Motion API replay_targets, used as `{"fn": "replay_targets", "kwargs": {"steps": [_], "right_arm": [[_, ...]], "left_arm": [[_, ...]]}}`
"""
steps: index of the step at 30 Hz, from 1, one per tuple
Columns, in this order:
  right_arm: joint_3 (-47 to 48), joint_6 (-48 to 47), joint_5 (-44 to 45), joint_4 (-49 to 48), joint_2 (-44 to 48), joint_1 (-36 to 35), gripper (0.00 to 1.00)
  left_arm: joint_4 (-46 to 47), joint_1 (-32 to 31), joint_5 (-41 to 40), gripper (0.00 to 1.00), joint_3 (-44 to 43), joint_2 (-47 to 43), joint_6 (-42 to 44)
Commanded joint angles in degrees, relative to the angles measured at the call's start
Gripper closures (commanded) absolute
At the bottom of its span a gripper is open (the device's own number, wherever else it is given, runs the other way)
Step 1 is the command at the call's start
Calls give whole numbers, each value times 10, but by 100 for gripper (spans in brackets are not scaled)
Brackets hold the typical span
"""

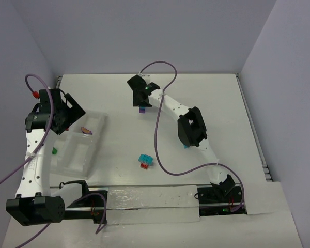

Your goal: Sort the legos into containers by color

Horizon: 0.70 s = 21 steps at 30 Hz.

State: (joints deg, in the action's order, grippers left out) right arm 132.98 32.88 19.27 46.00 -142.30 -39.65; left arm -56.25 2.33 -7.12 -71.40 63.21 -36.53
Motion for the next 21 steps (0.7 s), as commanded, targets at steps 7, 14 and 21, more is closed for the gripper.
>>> {"fn": "replay_targets", "kwargs": {"steps": [7,14,21], "right_arm": [[-7,-5,20,-28,25,2,62],[-29,-14,24,-34,56,-6,86],[-202,-14,-117,-140,213,-7,89]], "left_arm": [[44,-2,25,5,6,8,12],[42,-2,26,5,13,4,19],[60,-3,78,6,24,-9,45]]}}
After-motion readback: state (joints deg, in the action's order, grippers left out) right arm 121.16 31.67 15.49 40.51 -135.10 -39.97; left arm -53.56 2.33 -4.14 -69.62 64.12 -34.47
